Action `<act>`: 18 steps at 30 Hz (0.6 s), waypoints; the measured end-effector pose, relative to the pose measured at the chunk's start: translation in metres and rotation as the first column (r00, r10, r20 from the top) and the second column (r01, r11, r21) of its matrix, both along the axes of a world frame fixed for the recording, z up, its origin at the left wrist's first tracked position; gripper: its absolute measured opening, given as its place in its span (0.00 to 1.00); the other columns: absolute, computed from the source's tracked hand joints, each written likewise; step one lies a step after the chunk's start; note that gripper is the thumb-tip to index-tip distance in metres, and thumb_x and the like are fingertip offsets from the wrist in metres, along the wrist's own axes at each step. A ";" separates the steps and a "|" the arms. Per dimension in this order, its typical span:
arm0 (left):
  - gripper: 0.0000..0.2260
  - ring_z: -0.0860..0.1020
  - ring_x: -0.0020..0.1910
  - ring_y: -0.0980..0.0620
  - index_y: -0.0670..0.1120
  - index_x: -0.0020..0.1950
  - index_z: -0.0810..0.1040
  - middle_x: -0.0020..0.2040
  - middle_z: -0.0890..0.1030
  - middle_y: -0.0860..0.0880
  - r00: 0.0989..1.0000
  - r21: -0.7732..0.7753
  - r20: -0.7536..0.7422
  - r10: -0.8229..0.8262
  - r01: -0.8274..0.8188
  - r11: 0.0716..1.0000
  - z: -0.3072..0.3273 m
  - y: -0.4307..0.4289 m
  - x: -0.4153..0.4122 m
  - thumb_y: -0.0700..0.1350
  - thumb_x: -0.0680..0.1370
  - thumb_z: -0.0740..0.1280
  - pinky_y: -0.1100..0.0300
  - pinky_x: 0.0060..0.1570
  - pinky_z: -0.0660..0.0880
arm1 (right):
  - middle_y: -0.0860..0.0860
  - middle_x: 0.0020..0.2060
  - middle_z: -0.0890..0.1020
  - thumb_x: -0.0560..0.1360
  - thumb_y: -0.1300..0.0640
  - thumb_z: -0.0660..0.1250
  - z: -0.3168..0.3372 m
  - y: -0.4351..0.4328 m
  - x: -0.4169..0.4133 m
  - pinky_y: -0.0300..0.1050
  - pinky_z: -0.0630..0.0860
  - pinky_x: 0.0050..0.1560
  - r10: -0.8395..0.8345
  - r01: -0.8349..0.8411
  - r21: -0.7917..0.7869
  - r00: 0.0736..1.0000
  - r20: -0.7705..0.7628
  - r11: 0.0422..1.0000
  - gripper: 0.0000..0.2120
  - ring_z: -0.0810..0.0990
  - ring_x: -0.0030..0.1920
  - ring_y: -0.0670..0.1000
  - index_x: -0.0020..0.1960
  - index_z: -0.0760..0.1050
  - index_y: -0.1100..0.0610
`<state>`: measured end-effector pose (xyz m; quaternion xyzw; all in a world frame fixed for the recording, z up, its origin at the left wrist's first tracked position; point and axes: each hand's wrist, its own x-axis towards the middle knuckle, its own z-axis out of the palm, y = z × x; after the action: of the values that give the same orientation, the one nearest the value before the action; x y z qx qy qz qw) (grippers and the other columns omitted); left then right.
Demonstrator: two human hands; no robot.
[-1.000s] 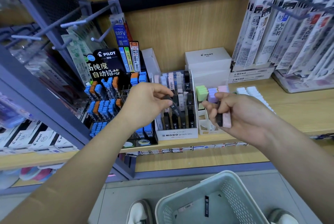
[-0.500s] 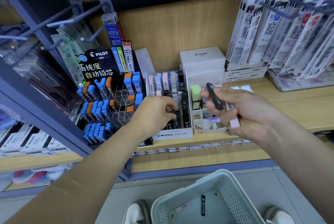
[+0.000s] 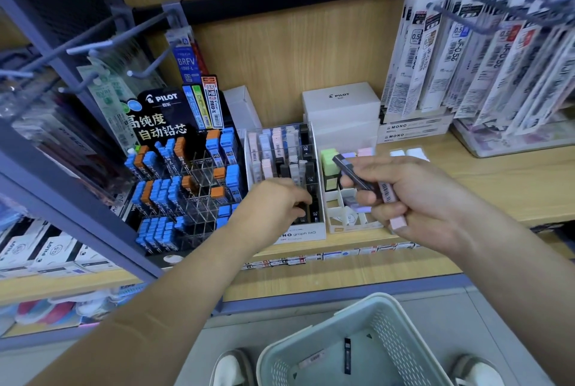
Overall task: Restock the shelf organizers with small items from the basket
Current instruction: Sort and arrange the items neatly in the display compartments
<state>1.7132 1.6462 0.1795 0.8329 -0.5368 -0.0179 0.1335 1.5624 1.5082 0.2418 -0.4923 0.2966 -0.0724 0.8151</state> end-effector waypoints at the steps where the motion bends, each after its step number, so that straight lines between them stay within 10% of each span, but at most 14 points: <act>1: 0.12 0.77 0.54 0.50 0.50 0.61 0.80 0.54 0.79 0.51 1.000 0.006 0.014 -0.012 0.012 1.000 -0.001 0.000 0.001 0.46 0.78 0.67 0.56 0.55 0.73 | 0.56 0.37 0.82 0.78 0.66 0.63 0.000 0.000 -0.001 0.32 0.56 0.16 0.005 -0.006 -0.031 1.000 -0.013 1.000 0.06 0.69 0.26 0.45 0.51 0.78 0.65; 5: 0.09 0.77 0.51 0.52 0.50 0.57 0.81 0.51 0.79 0.52 0.999 0.002 0.032 -0.006 0.006 1.000 0.000 0.001 0.002 0.48 0.78 0.67 0.61 0.51 0.72 | 0.54 0.37 0.84 0.77 0.63 0.66 -0.003 0.001 -0.002 0.34 0.55 0.18 0.041 -0.052 -0.184 0.997 -0.060 0.982 0.05 0.69 0.26 0.45 0.51 0.79 0.62; 8: 0.06 0.76 0.39 0.60 0.50 0.49 0.84 0.40 0.81 0.56 0.967 -0.191 -0.223 0.125 -0.169 0.967 0.018 -0.001 -0.003 0.48 0.78 0.67 0.64 0.42 0.73 | 0.53 0.39 0.85 0.76 0.58 0.68 -0.004 0.002 -0.002 0.36 0.53 0.23 0.062 -0.083 -0.283 0.995 -0.081 0.956 0.02 0.68 0.26 0.45 0.46 0.79 0.57; 13: 0.13 0.79 0.34 0.52 0.41 0.50 0.82 0.38 0.83 0.44 0.414 -0.264 -0.906 -0.086 -0.396 0.880 0.061 0.005 -0.018 0.49 0.76 0.65 0.64 0.36 0.78 | 0.55 0.38 0.86 0.75 0.57 0.70 -0.005 0.009 0.001 0.32 0.54 0.20 0.092 -0.109 -0.343 0.993 -0.067 0.933 0.03 0.67 0.24 0.46 0.44 0.77 0.56; 18: 0.07 0.81 0.36 0.52 0.39 0.49 0.82 0.39 0.83 0.41 0.435 -0.238 -0.896 -0.084 -0.312 0.920 0.064 0.008 -0.024 0.38 0.73 0.70 0.63 0.38 0.79 | 0.56 0.36 0.85 0.70 0.53 0.74 -0.004 0.017 0.005 0.33 0.55 0.19 0.078 -0.093 -0.349 0.995 -0.056 0.933 0.09 0.66 0.24 0.45 0.44 0.78 0.57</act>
<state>1.6897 1.6545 0.2430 0.6905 -0.3190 -0.3436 0.5508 1.5671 1.5249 0.2373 -0.6437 0.2739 -0.0785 0.7103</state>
